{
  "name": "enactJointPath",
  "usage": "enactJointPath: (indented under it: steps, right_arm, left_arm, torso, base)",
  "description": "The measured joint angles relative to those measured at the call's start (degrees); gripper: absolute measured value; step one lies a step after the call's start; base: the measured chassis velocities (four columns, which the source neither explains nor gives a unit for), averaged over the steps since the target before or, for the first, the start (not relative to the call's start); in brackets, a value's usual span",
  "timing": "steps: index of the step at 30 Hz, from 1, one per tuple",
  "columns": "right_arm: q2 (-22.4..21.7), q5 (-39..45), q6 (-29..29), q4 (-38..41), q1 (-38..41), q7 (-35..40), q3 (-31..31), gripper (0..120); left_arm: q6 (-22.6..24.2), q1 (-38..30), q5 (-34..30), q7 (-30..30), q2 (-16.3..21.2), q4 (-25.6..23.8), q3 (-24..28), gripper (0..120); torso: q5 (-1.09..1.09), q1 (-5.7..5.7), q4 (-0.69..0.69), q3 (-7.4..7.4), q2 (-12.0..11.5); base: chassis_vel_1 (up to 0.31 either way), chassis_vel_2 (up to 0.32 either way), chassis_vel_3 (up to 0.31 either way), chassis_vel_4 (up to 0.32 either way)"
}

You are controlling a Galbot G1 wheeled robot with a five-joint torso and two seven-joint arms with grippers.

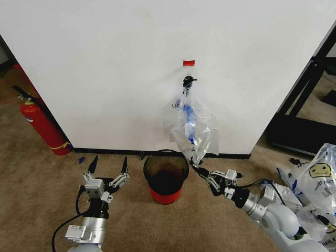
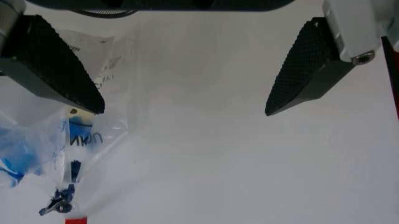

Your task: Pick up the garbage bag from the wall and place it over the trash bin.

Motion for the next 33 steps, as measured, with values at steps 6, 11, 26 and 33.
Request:
enactJointPath:
  steps: [6,11,26,33]
  right_arm:
    - [-0.01,0.04,0.22,-0.44,0.09,-0.02,0.24,0]
    - [-0.35,-1.11,0.99,-1.91,0.85,-0.67,0.19,0]
    - [-0.47,0.04,2.15,-2.92,3.97,5.94,-1.81,0]
    - [0.19,7.03,-0.55,0.03,7.59,20.1,-6.14,0]
  left_arm:
    - [0.0,-0.04,0.01,-0.02,0.0,0.17,0.01,100]
    - [0.0,-0.03,0.18,-0.02,-0.12,0.4,0.19,100]
    - [1.2,-2.09,-0.14,-0.24,0.94,1.07,1.32,100]
    - [5.9,-7.29,-2.66,-0.77,6.19,0.02,4.2,100]
  torso:
    - [0.0,0.0,0.0,0.0,0.0]
    - [0.0,0.0,0.0,0.0,0.0]
    - [0.0,0.0,0.0,0.0,-0.01]
    - [-0.01,0.0,0.0,0.0,-0.01]
  base:
    - [0.0,0.0,0.0,0.0]
    - [0.0,0.0,0.0,0.0]
    - [0.0,0.0,0.0,0.0]
    - [0.0,0.0,0.0,0.0]
